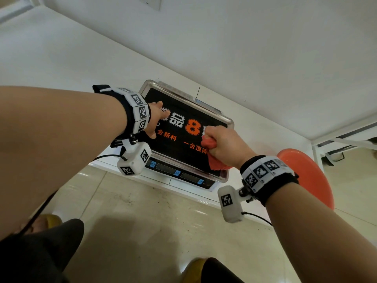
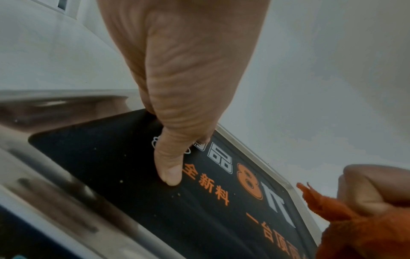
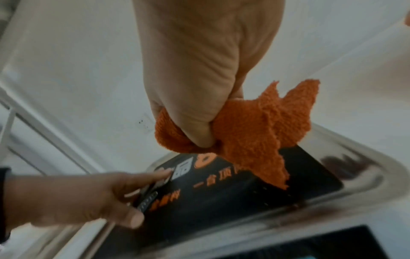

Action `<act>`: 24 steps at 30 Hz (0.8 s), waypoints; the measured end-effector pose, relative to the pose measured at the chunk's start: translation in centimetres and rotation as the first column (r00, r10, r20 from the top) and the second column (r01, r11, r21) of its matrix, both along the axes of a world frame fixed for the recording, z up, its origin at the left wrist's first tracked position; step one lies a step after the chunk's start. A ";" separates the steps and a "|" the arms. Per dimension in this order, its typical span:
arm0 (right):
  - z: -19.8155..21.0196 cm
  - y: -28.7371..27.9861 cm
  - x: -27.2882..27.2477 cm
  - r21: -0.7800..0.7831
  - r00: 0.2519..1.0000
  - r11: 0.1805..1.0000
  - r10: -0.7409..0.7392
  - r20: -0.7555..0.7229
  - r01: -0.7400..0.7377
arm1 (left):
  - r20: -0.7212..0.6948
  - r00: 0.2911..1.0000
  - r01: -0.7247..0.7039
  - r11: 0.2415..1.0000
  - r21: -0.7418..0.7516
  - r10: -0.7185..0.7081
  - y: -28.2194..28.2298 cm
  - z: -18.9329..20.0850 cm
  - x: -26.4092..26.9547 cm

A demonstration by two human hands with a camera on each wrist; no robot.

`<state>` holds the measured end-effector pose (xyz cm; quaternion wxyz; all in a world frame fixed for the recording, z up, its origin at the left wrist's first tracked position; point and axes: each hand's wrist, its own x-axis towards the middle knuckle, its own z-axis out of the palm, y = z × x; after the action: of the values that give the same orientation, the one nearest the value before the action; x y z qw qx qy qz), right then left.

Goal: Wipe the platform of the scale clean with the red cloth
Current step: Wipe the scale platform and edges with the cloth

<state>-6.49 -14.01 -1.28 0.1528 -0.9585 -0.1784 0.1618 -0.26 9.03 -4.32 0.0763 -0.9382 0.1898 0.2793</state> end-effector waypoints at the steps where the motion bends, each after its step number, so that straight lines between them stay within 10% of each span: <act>1: -0.4 0.2 -0.3 -0.020 1.000 1.000 0.023 -0.008 -0.024 | -0.002 1.000 -0.004 1.000 -0.002 0.004 0.0 0.0 0.0; 14: -1.1 -0.2 -1.7 -0.055 0.873 0.975 -0.218 -0.437 0.216 | -0.008 1.000 -0.002 1.000 -0.003 0.002 0.0 0.1 0.0; 24: -0.3 -0.2 -2.1 -0.100 0.871 0.972 -0.236 -0.431 0.213 | -0.006 1.000 -0.013 1.000 0.008 0.013 -0.1 0.4 -0.2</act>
<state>-8.58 -14.23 -1.54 0.1831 -0.9146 -0.0226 0.3597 -0.46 8.90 -3.94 0.0774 -0.9383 0.1827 0.2833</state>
